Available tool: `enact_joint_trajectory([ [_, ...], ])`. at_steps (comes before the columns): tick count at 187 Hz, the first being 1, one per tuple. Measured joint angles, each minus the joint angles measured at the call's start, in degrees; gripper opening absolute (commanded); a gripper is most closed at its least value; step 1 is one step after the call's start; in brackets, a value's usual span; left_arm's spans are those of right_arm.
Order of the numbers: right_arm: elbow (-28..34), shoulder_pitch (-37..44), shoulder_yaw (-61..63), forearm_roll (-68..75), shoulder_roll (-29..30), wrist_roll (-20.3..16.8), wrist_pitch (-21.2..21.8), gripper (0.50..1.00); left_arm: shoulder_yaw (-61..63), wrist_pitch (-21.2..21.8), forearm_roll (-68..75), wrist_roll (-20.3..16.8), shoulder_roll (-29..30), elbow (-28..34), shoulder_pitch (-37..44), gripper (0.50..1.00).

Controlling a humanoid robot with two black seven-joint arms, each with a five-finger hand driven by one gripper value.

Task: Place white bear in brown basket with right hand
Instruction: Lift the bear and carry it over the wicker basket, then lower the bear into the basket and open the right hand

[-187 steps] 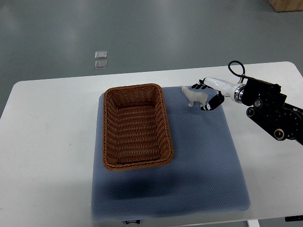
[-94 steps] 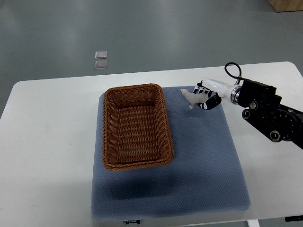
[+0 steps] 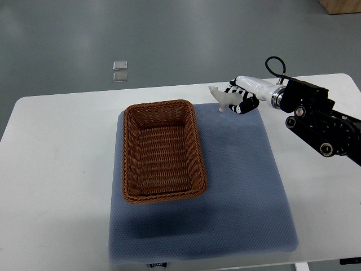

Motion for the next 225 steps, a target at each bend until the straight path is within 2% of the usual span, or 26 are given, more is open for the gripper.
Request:
enact_joint_trajectory([
  [59,9.96,3.9,-0.43,-0.6,0.93,0.36,5.13,0.5,0.03,0.02,0.0,0.0,0.0,0.0,0.0,1.0],
  [91,11.68,4.34,-3.47,-1.26,3.26,0.36,6.58,0.541,0.03,0.03,0.0,0.0,0.0,0.0,-0.02,1.0],
  [100,11.76,4.35,-4.39,-1.6,3.92,0.36,6.67,0.566,0.03,0.02,0.0,0.0,0.0,0.0,-0.01,1.0],
  [126,11.87,4.0,-6.24,-3.85,4.94,0.43,6.74,0.59,0.03,0.02,0.0,0.0,0.0,0.0,0.0,1.0],
  [138,11.86,3.81,-6.87,-4.69,5.07,0.43,6.83,0.621,0.03,0.02,0.0,0.0,0.0,0.0,-0.01,1.0],
  [168,11.68,3.7,-7.77,-5.75,5.68,0.47,6.9,0.756,0.03,0.02,0.0,0.0,0.0,0.0,0.0,1.0],
  [180,11.53,3.65,-7.82,-6.01,5.73,0.48,6.9,0.793,0.03,0.02,0.0,0.0,0.0,0.0,0.0,1.0],
  [225,11.1,3.54,-7.72,-6.13,5.79,0.53,6.41,0.858,0.02,0.02,0.0,0.0,0.0,0.0,0.0,1.0],
])
